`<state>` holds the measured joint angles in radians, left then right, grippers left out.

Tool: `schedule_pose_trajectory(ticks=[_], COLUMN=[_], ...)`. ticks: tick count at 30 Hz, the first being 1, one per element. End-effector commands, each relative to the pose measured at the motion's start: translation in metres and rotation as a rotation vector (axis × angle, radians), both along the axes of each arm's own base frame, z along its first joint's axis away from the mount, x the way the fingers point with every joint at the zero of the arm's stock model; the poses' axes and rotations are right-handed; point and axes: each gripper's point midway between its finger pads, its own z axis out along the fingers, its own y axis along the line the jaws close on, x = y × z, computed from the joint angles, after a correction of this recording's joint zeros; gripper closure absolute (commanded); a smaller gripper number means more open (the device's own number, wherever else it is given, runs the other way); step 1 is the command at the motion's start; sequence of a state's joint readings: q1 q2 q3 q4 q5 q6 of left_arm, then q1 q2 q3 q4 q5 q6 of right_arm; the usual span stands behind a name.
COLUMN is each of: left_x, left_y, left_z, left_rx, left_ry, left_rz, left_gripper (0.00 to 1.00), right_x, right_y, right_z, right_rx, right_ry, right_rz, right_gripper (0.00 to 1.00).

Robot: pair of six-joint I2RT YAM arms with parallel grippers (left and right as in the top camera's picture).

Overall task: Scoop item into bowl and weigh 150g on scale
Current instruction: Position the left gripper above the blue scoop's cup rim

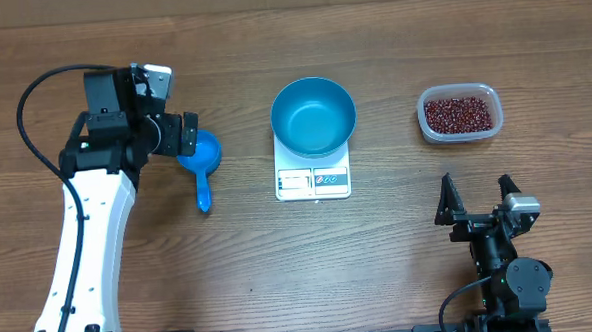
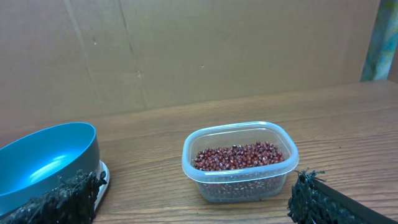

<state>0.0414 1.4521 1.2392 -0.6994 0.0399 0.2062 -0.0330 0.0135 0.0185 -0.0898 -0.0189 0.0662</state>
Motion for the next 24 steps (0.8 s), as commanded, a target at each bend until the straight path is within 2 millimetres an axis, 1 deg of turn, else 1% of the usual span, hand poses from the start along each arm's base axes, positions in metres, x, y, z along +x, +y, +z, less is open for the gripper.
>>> schedule_pose_trajectory(ticks=[1,4,7,10,13,18,21,24], left_x=[0.010,0.016,0.024,0.032,0.042,0.052,0.054,0.056], left_y=[0.003,0.003,0.004,0.004,0.006,0.013,0.014,0.014], left_z=[-0.008,-0.017,-0.021,-0.019,-0.012,-0.004,-0.004,-0.009], left_rx=[-0.057,-0.083,-0.092,-0.089,-0.089,-0.084,-0.079,-0.077], left_ry=[0.025,0.052,0.073,0.104,0.129,0.178,0.210,0.223], left_rz=[0.078,0.115,0.128,0.127,0.132,0.138,0.134,0.132], left_gripper=[0.00,0.00,0.00,0.00,0.00,0.00,0.00,0.00], right_x=[0.000,0.000,0.000,0.000,0.000,0.000,0.000,0.000], right_y=[-0.001,-0.001,-0.001,-0.001,-0.001,-0.001,-0.001,-0.001], right_z=[-0.002,-0.002,-0.002,-0.002,-0.002,-0.002,-0.002,-0.002], right_rx=[-0.015,-0.015,-0.015,-0.015,-0.015,-0.015,-0.015,-0.015], right_ry=[-0.005,-0.005,-0.005,-0.005,-0.005,-0.005,-0.005,-0.005], right_rz=[-0.002,-0.002,-0.002,-0.002,-0.002,-0.002,-0.002,-0.002], right_gripper=[0.00,0.00,0.00,0.00,0.00,0.00,0.00,0.00])
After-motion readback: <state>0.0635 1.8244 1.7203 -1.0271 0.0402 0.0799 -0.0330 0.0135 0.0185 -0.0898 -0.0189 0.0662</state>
